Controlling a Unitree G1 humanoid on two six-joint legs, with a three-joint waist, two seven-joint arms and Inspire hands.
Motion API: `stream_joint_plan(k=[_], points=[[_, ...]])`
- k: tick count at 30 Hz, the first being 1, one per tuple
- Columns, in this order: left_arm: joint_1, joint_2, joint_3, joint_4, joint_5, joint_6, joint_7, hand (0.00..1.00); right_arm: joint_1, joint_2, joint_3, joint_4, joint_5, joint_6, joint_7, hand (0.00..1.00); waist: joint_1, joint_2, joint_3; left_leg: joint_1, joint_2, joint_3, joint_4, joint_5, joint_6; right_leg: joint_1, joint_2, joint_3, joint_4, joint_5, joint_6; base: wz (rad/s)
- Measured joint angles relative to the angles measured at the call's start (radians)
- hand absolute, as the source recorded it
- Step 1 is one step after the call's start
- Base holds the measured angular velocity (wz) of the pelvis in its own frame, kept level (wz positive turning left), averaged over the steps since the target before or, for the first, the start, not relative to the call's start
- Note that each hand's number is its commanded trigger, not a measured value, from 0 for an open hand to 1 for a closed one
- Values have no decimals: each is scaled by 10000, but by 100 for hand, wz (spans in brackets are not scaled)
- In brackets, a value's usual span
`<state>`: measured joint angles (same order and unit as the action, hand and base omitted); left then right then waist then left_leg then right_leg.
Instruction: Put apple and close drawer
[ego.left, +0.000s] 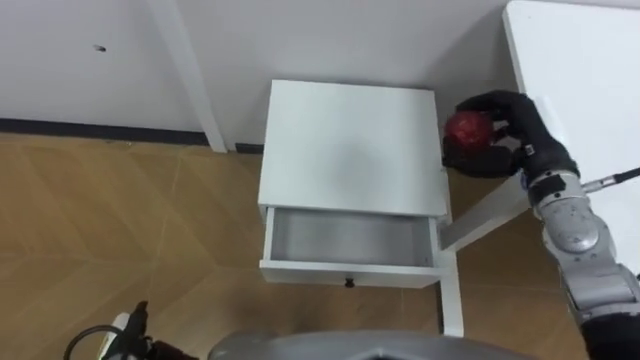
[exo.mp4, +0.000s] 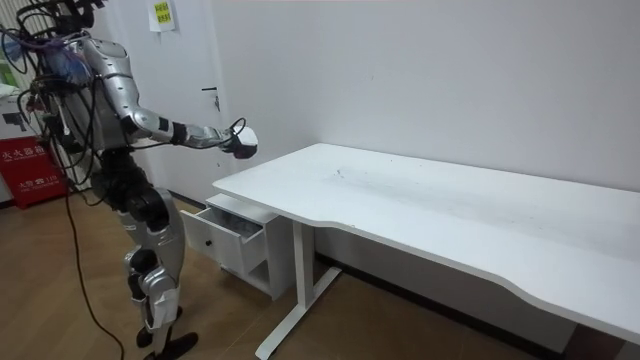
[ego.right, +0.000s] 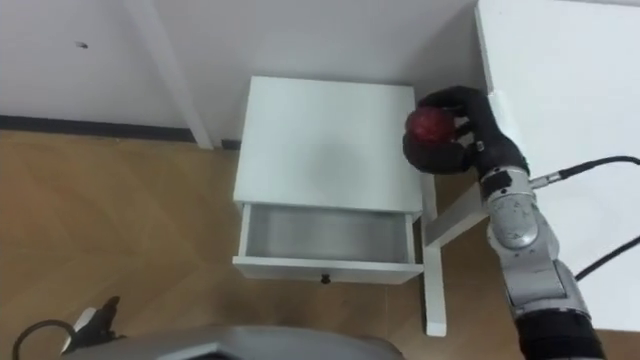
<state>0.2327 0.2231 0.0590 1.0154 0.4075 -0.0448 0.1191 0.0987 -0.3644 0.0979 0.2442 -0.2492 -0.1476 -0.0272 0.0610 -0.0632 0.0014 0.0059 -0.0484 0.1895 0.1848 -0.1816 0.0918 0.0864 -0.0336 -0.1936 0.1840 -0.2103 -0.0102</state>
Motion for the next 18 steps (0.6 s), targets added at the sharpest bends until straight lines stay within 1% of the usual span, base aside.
stream_joint_plan(k=[1,3,5,8,9,13,15,18], points=[[0,-5,-168,0,-4,22,12,0,-4,9,263,-98,0,12,108,100,61,29,20,-12,0,-10,2,0,0,1,0,-15,-4,0,0,3],[-29,6,-436,1,-7,45,32,0,-16,47,737,-99,7,52,167,100,207,34,23,-65,-3,-47,9,0,0,14,3,-22,0,0,0,6],[-78,7,-712,67,-10,50,31,0,-5,70,1341,-69,3,102,305,100,260,27,41,-170,-16,-155,52,0,0,-17,2,-66,-7,0,0,15],[-135,8,-825,260,-14,124,10,0,-1,103,1836,100,3,115,363,100,310,20,41,-208,-37,-294,61,0,0,-16,1,-112,-13,0,0,14],[-129,4,-832,259,-13,175,-34,0,5,143,1975,188,1,173,454,100,330,5,41,-217,-38,-320,60,0,-1,-19,4,-121,-15,0,0,10],[-54,-8,-846,252,-13,318,-235,0,33,263,2094,188,-293,403,761,100,375,-1,41,-340,-74,-420,116,0,0,-23,-19,-313,-140,1,1,8],[-19,-12,-906,233,-12,329,-236,0,39,314,2100,189,-426,403,768,100,366,5,44,-346,-88,-447,119,0,0,-11,-25,-330,-157,0,1,6],[-29,-10,-1037,43,-5,328,-244,0,81,405,2099,205,-924,401,925,100,259,6,43,-380,-106,-556,148,0,0,-11,-28,-355,-157,0,1,12]])
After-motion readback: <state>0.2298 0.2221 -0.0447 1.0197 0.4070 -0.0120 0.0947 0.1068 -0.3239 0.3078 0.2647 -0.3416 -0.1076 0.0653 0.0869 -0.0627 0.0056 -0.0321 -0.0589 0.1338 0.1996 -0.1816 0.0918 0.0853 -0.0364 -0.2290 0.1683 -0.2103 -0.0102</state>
